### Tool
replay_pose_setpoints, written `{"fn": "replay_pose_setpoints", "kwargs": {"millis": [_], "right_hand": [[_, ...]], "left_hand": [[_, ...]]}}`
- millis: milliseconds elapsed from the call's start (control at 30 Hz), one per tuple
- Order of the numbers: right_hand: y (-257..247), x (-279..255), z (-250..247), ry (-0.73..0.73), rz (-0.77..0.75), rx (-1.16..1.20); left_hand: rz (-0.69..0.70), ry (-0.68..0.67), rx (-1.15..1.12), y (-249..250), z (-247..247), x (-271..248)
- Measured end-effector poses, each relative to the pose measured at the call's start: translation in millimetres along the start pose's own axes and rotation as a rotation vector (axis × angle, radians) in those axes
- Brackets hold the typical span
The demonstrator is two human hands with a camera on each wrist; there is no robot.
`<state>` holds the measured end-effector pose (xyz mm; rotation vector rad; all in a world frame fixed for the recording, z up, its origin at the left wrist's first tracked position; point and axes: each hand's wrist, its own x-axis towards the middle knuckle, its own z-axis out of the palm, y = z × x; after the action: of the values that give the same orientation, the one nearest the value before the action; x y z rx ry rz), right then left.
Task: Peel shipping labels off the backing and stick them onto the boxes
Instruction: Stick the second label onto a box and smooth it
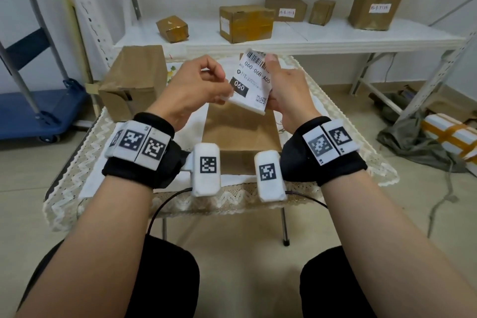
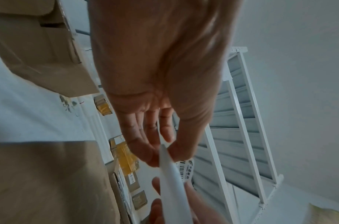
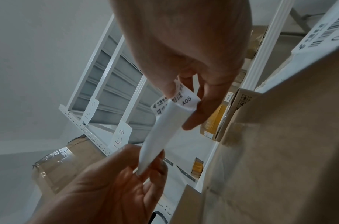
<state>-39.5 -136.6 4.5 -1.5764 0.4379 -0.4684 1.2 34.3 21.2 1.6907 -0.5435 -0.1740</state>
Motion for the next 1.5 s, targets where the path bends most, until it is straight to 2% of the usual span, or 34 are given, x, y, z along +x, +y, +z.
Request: {"fn": "replay_pose_setpoints", "kwargs": {"millis": [133, 533, 767, 933, 1133, 1333, 1500], "right_hand": [[6.6, 8.7, -4.4, 0.006, -0.051, -0.06], [24.9, 17.9, 0.8, 0.102, -0.075, 0.012], [28.4, 12.3, -0.6, 0.041, -0.089, -0.091], [27.0, 7.1, -3.2, 0.058, -0.09, -0.068], [24.2, 3.6, -4.5, 0.007, -0.128, -0.017], [22.1, -0.3, -5.9, 0.021, -0.12, 0.003], [24.8, 2.7, -3.8, 0.028, -0.122, -0.081]], "left_hand": [[-0.033, -0.063, 0.006, -2.0, -1.3, -0.4], [-0.079, -0.066, 0.049, -4.0, 2.9, -1.8], [-0.113, -0.086, 0.126, -3.2, 5.4, -7.4], [-0.161, -0.108, 0.152, -3.7, 3.3, -7.8], [-0.194, -0.169, 0.146, -3.9, 4.9, -9.9], [-0.174, -0.182, 0.248, -3.7, 4.2, -9.7], [-0.167, -0.185, 0.318, -2.7, 1.2, -10.2]]}}
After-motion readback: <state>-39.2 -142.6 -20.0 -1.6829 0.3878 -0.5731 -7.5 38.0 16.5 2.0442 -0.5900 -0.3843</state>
